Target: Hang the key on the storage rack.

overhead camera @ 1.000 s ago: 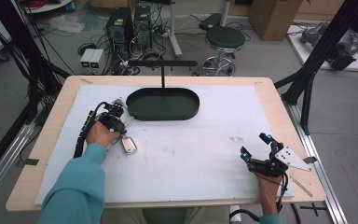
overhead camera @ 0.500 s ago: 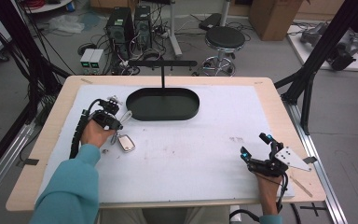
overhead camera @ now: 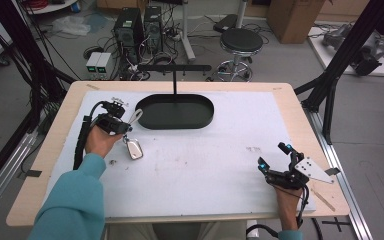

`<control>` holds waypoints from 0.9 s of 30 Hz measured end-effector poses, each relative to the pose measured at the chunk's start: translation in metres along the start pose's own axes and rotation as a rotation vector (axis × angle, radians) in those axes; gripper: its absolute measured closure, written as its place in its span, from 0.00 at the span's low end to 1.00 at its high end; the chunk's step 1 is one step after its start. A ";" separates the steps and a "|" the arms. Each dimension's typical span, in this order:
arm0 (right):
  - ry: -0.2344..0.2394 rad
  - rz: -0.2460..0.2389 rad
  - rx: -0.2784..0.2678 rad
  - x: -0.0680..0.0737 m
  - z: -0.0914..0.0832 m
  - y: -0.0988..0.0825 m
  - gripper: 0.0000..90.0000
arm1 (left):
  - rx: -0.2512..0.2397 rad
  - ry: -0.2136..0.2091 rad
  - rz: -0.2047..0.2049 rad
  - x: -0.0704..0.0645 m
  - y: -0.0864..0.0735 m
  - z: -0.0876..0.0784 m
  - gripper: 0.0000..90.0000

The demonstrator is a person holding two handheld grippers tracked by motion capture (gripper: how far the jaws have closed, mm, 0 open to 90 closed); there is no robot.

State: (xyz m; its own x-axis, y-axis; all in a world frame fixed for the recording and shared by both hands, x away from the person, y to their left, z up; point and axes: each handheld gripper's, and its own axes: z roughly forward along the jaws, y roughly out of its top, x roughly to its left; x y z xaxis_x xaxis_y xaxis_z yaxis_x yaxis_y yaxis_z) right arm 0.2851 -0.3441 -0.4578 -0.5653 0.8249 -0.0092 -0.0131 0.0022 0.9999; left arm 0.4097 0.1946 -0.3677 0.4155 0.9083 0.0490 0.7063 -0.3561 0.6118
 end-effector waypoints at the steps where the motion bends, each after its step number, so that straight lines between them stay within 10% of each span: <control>1: 0.000 0.002 0.000 0.000 0.000 0.000 0.07 | -0.011 0.000 0.001 0.000 0.001 -0.001 0.91; 27: -0.001 0.008 0.001 0.000 0.000 0.000 0.07 | -0.377 0.063 0.040 -0.003 0.028 -0.026 0.91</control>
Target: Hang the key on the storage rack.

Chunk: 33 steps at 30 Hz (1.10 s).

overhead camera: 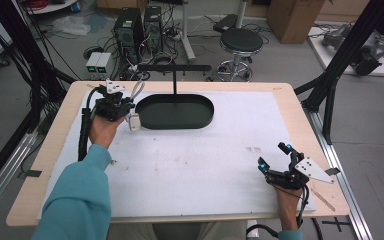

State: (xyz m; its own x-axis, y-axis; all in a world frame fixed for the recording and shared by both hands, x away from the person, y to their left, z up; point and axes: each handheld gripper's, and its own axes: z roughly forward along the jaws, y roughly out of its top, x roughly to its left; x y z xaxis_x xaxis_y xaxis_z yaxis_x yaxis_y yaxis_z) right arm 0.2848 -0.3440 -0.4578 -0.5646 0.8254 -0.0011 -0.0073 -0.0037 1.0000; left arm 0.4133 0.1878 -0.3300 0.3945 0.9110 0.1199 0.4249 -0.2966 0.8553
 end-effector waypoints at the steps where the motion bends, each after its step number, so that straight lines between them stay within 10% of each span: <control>1: 0.000 -0.001 0.000 0.000 0.000 0.000 0.07 | -0.010 0.005 -0.005 0.000 0.000 0.000 0.91; 33: 0.003 -0.004 0.002 0.000 0.000 0.000 0.07 | -0.127 0.069 -0.022 0.002 0.015 0.033 0.91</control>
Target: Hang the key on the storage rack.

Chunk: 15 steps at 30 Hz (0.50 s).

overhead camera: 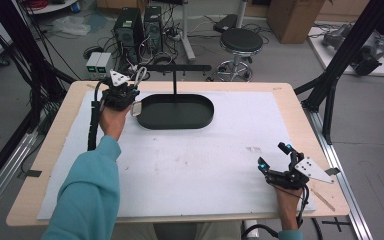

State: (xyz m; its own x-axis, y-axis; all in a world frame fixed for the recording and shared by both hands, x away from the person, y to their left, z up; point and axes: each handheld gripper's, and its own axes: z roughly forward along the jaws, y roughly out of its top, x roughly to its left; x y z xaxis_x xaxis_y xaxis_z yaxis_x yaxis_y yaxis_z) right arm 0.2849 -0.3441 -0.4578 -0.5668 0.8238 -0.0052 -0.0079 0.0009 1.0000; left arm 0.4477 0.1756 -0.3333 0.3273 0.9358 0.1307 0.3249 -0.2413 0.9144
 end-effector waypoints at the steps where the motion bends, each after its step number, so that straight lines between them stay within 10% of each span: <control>1: 0.000 0.000 0.000 0.000 0.000 0.000 0.07 | -0.001 0.001 0.004 -0.001 0.000 0.001 0.91; 15: -0.001 -0.001 0.000 0.000 0.000 0.000 0.07 | -0.016 0.033 0.004 -0.006 -0.003 0.022 0.91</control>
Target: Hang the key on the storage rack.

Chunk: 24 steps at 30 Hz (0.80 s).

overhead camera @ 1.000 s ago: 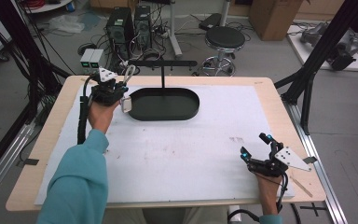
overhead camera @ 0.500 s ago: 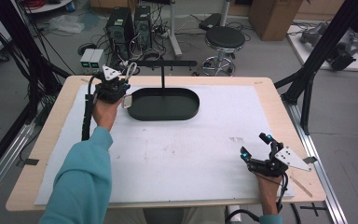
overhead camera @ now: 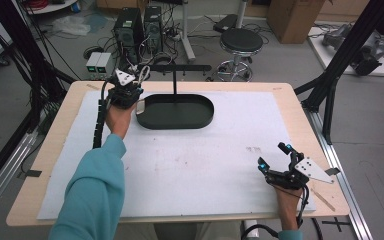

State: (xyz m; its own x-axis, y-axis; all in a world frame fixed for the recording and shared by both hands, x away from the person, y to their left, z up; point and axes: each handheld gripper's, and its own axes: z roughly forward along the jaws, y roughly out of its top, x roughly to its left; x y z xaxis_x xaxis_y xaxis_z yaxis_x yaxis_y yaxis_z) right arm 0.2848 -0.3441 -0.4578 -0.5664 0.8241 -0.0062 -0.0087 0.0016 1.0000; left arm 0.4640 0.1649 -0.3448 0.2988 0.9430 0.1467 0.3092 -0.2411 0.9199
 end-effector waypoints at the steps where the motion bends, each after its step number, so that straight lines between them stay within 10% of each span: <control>1: 0.000 0.000 0.000 0.000 0.000 0.000 0.07 | 0.000 0.001 0.001 0.000 0.000 0.001 0.91; 24: 0.000 -0.003 -0.003 0.000 0.000 0.000 0.07 | 0.015 0.049 -0.020 0.000 -0.009 0.017 0.91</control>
State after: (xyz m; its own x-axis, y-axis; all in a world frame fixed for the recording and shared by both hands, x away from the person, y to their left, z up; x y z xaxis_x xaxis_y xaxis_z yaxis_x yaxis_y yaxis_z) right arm 0.2851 -0.3441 -0.4578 -0.5664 0.8240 -0.0094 -0.0133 0.0022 0.9999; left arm 0.4763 0.1634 -0.3592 0.2479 0.9577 0.1461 0.3282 -0.2249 0.9174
